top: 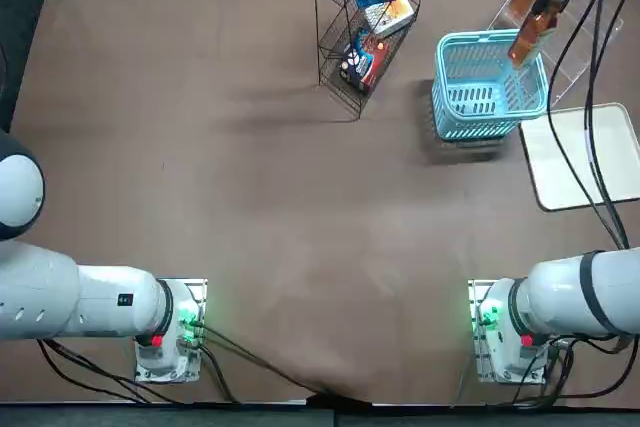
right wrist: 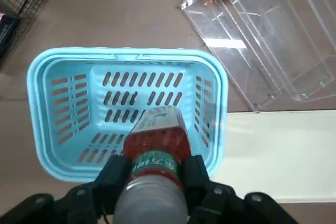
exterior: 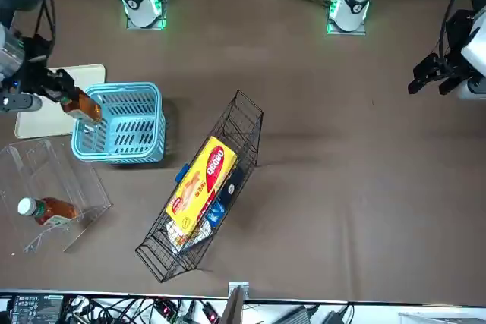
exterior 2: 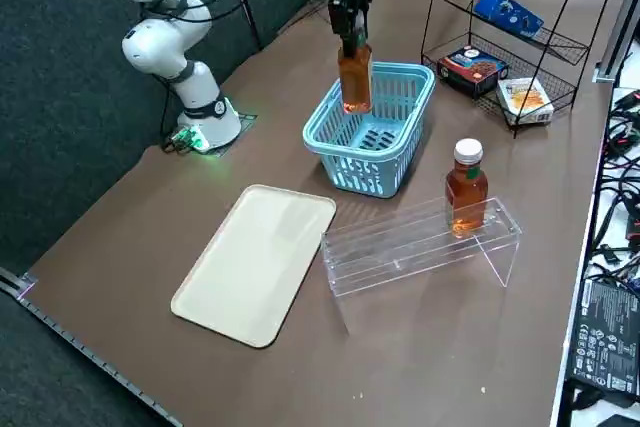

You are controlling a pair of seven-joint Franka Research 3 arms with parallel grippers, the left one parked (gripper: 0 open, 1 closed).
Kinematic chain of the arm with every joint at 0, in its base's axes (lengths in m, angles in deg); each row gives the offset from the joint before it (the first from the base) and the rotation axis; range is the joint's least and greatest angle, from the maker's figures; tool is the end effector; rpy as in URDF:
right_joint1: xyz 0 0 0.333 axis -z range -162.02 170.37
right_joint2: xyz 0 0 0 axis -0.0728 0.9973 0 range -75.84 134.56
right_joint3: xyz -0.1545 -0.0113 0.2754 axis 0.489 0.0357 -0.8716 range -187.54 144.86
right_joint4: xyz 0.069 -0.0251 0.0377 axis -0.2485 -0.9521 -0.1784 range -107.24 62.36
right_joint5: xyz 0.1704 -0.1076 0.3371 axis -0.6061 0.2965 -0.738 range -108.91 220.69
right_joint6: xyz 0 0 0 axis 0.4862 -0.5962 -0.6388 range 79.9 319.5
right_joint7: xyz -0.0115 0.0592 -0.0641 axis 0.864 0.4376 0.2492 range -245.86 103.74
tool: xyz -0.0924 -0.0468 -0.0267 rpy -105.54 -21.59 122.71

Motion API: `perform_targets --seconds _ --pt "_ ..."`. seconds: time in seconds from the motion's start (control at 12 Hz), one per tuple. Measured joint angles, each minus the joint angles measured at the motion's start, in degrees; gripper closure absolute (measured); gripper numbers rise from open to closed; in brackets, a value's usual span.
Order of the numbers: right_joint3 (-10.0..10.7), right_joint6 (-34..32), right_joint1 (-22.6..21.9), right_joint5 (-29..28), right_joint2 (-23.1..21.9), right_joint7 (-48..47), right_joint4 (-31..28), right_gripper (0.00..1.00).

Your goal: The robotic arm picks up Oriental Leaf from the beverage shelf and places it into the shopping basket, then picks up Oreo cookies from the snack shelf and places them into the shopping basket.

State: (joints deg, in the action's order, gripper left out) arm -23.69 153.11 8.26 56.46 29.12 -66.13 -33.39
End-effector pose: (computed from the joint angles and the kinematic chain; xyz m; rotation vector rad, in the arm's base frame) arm 0.5544 -0.0178 0.5362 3.1325 0.0902 -0.1048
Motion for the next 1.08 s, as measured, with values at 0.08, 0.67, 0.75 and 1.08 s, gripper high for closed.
perform_targets --seconds 0.08,0.67,0.75,1.08 --pt "0.00 2.22 -0.19 0.00 -0.31 -0.74 -2.16 0.44" --pt "0.01 23.21 -1.10 0.00 -0.03 -3.40 -19.69 0.44" --pt "0.02 26.07 -1.10 0.00 0.14 -3.58 -21.95 0.44" --pt "0.12 32.57 -1.10 0.00 2.74 -3.89 -26.03 0.44"
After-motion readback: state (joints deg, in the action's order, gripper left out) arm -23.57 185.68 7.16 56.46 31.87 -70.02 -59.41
